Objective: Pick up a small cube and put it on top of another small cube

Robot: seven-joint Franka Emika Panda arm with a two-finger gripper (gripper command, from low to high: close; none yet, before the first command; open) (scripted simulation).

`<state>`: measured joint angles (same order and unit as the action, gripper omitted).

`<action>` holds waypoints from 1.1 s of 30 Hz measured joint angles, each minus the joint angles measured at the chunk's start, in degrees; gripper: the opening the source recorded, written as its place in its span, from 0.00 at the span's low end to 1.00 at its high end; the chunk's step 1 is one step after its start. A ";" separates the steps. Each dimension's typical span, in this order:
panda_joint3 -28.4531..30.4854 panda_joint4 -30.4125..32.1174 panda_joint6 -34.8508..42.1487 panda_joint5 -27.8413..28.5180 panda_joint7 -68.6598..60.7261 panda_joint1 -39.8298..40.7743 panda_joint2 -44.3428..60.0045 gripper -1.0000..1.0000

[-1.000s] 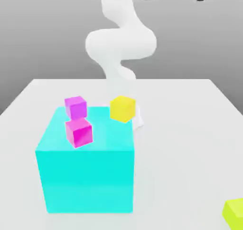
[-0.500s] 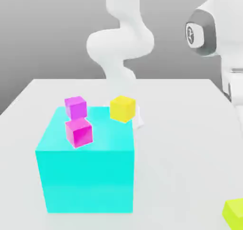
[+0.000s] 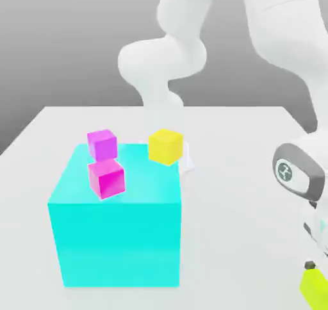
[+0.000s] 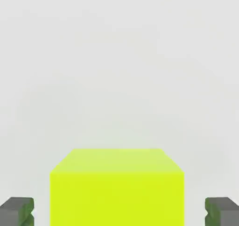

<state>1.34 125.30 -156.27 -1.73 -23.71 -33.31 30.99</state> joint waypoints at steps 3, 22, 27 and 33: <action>-0.04 -0.14 -0.45 -0.02 -0.04 0.03 0.69 0.00; 8.23 12.22 23.71 -8.10 9.77 13.28 -33.11 0.00; 9.88 16.35 29.30 -5.35 17.22 18.27 -43.01 0.00; 11.13 21.38 35.67 -0.09 27.55 26.49 -55.32 0.00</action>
<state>12.48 146.69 -120.60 -1.83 3.84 -6.82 -24.32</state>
